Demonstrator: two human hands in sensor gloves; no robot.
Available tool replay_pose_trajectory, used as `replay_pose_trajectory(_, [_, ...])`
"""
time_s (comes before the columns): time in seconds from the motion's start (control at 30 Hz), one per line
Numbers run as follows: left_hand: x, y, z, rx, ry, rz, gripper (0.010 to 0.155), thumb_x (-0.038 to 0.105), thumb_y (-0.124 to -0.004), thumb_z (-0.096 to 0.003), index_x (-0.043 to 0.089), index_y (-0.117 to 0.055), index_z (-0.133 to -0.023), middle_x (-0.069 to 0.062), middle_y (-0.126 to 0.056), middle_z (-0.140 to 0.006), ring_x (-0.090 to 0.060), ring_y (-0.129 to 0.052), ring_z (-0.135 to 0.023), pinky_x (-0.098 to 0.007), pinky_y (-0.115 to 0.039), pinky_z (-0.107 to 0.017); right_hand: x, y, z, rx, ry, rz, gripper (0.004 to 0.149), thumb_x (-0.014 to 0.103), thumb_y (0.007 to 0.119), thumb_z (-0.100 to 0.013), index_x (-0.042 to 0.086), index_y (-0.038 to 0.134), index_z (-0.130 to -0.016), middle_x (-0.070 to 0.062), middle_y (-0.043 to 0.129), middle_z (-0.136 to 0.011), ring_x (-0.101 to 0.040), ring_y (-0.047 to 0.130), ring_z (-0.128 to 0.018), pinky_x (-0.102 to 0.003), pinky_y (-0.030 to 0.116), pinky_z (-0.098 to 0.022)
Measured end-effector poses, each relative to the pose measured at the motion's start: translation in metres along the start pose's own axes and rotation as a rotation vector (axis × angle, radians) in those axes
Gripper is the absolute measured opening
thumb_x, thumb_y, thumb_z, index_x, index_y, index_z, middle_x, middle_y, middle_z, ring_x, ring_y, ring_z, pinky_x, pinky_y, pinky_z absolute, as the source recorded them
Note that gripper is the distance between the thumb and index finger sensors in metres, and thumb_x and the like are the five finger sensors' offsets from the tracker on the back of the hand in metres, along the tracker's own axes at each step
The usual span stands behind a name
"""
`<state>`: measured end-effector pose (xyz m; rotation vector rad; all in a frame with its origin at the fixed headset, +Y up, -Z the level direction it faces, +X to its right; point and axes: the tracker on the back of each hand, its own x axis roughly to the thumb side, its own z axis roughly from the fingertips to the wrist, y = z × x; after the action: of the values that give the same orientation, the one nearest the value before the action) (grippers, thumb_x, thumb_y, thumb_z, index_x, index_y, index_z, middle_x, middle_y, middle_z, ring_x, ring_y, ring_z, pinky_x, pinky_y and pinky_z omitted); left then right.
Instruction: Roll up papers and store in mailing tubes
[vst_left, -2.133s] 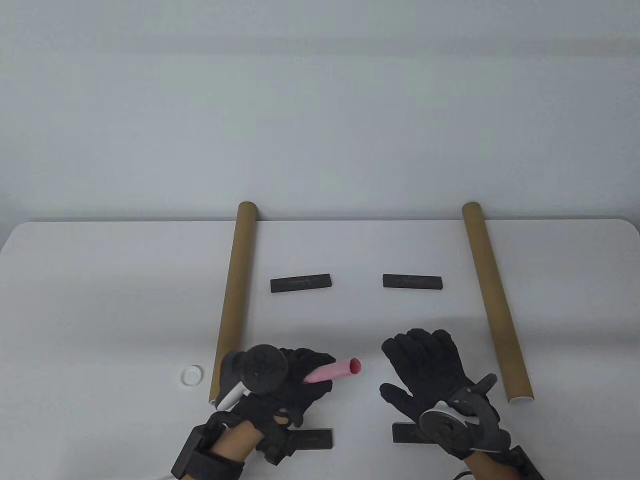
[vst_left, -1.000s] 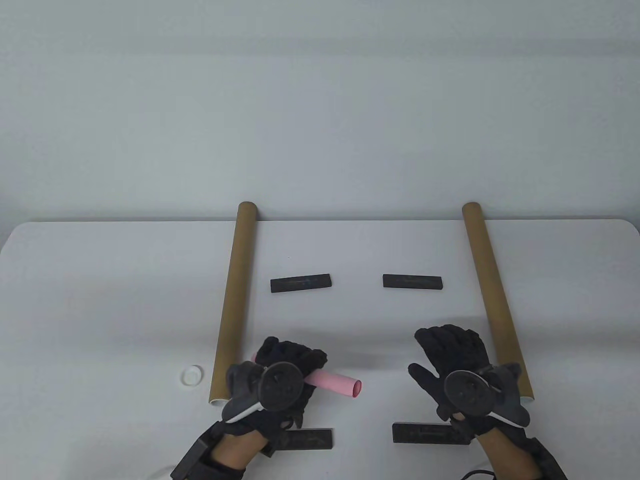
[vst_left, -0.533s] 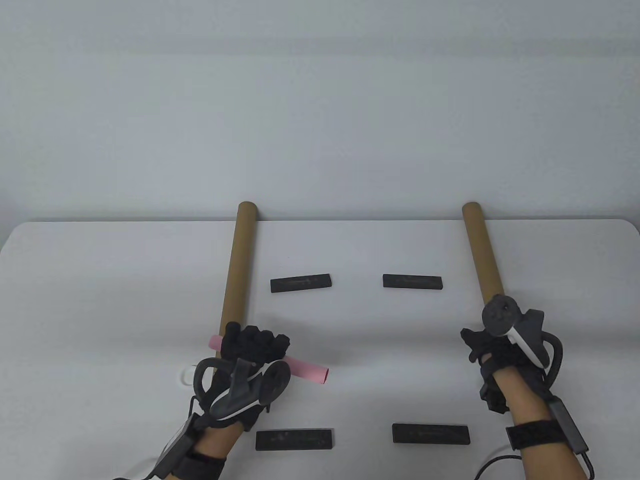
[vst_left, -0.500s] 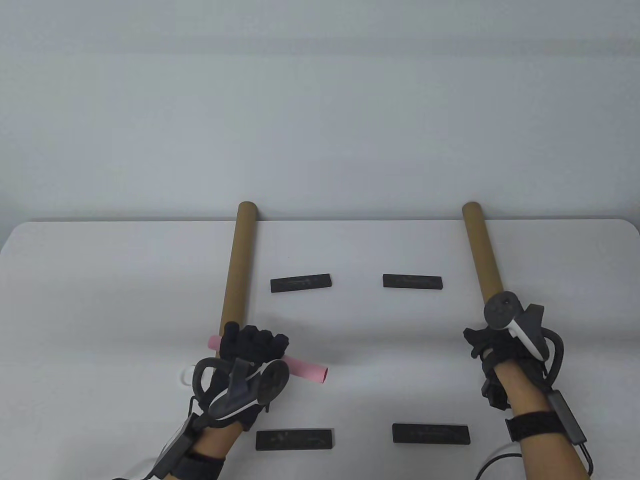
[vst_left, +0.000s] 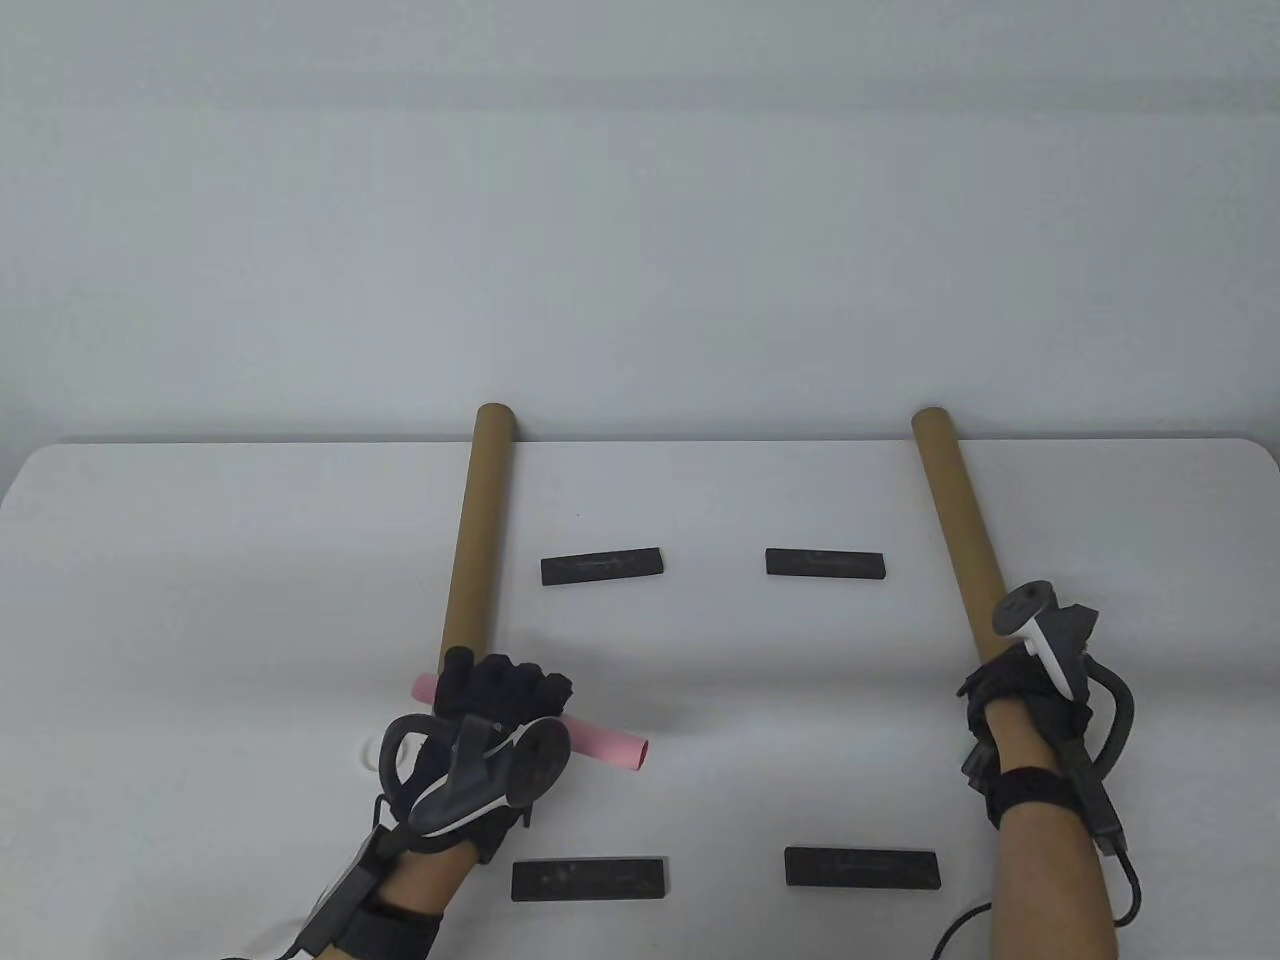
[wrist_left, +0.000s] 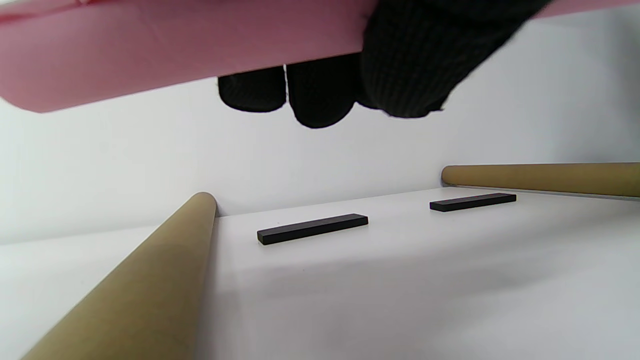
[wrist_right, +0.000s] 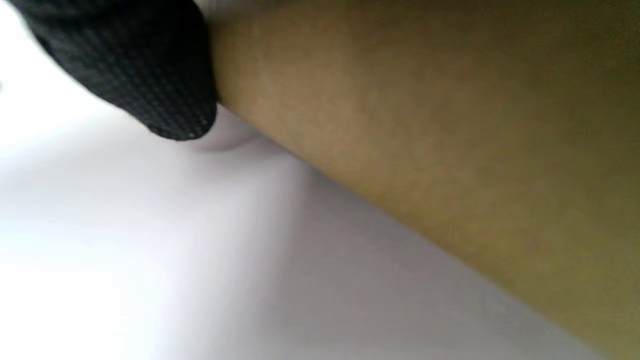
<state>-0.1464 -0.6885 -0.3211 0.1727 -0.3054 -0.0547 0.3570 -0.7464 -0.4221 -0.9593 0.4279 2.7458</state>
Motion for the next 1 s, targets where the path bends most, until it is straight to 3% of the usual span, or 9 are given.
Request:
replay_pose_trajectory(0.17, [0.003,0.001,0.0,0.005,-0.012,0.009,0.047,0.043,-0.084,-0.0417,0.039,-0.079,-0.088,0.005,-0.089,-0.092,-0.027,-0.088,-0.093,-0.058,-0.054,-0.075,0.002,-0.035,0.039,-0.162,-0.201,-0.032,0.083,0.052,0.096,-0.043,0.01,0.06,-0.105,-0.013,0.075,-0.094,-0.035,0.095,-0.075,-0.049,0.091,-0.054])
replay_pose_trajectory(0.27, [0.002,0.003,0.002,0.014,-0.01,0.011,0.047,0.043,-0.084,-0.0417,0.039,-0.079,-0.088,0.005,-0.089,-0.093,-0.027,-0.088,-0.093,-0.058,-0.053,-0.075,0.002,-0.049,0.08,-0.254,-0.349,-0.015,0.071,0.057,0.099,-0.042,0.022,0.071,-0.097,-0.006,0.081,-0.089,-0.026,0.098,-0.069,-0.043,0.093,-0.052])
replay_pose_trajectory(0.33, [0.001,0.006,0.003,0.029,-0.006,0.013,0.047,0.043,-0.084,-0.0418,0.039,-0.079,-0.088,0.005,-0.089,-0.093,-0.027,-0.088,-0.093,-0.058,-0.053,-0.075,0.0,-0.051,0.107,-0.384,-0.458,-0.018,0.069,0.056,0.1,-0.04,0.024,0.073,-0.095,-0.005,0.083,-0.088,-0.026,0.099,-0.068,-0.043,0.094,-0.051])
replay_pose_trajectory(0.4, [-0.001,0.007,0.003,0.036,0.001,0.01,0.047,0.043,-0.084,-0.0417,0.039,-0.079,-0.088,0.005,-0.088,-0.093,-0.027,-0.088,-0.093,-0.058,-0.053,-0.075,-0.014,-0.041,0.132,-0.614,-0.533,-0.086,0.067,0.049,0.102,-0.038,0.024,0.076,-0.094,-0.006,0.083,-0.088,-0.031,0.096,-0.07,-0.049,0.09,-0.053])
replay_pose_trajectory(0.47, [-0.004,0.007,0.004,0.043,0.013,0.007,0.047,0.043,-0.084,-0.0418,0.039,-0.079,-0.088,0.005,-0.088,-0.093,-0.027,-0.088,-0.093,-0.058,-0.053,-0.075,-0.022,-0.036,0.136,-0.686,-0.576,-0.098,0.065,0.042,0.105,-0.036,0.023,0.079,-0.092,-0.008,0.084,-0.087,-0.037,0.095,-0.072,-0.056,0.085,-0.055])
replay_pose_trajectory(0.5, [-0.007,0.007,0.003,0.044,0.02,0.008,0.047,0.043,-0.084,-0.0418,0.039,-0.079,-0.088,0.005,-0.089,-0.093,-0.027,-0.088,-0.093,-0.058,-0.053,-0.075,-0.028,-0.039,0.136,-0.689,-0.627,-0.046,0.065,0.043,0.105,-0.036,0.024,0.078,-0.092,-0.006,0.083,-0.088,-0.036,0.093,-0.075,-0.057,0.083,-0.058])
replay_pose_trajectory(0.6, [-0.015,0.009,0.002,0.067,0.061,0.021,0.046,0.042,-0.084,-0.0418,0.039,-0.079,-0.088,0.004,-0.089,-0.092,-0.027,-0.088,-0.092,-0.058,-0.053,-0.075,-0.037,-0.045,0.137,-0.833,-0.659,0.076,0.065,0.042,0.104,-0.037,0.028,0.075,-0.093,-0.003,0.081,-0.091,-0.036,0.089,-0.082,-0.06,0.076,-0.064])
replay_pose_trajectory(0.77, [-0.03,0.011,-0.002,0.081,0.188,0.04,0.045,0.042,-0.084,-0.042,0.039,-0.08,-0.087,0.005,-0.09,-0.089,-0.026,-0.089,-0.091,-0.058,-0.053,-0.075,-0.046,-0.049,0.13,-0.804,-0.716,0.126,0.066,0.04,0.105,-0.036,0.033,0.073,-0.094,0.002,0.078,-0.095,-0.035,0.081,-0.09,-0.06,0.069,-0.071])
replay_pose_trajectory(1.0, [-0.041,0.022,0.001,0.145,0.27,0.055,0.045,0.041,-0.084,-0.0425,0.039,-0.079,-0.087,0.005,-0.089,-0.089,-0.026,-0.088,-0.091,-0.058,-0.052,-0.075,-0.057,-0.056,0.131,-0.827,-0.728,0.171,0.066,0.039,0.105,-0.036,0.036,0.072,-0.093,0.004,0.077,-0.097,-0.033,0.077,-0.094,-0.063,0.064,-0.074])
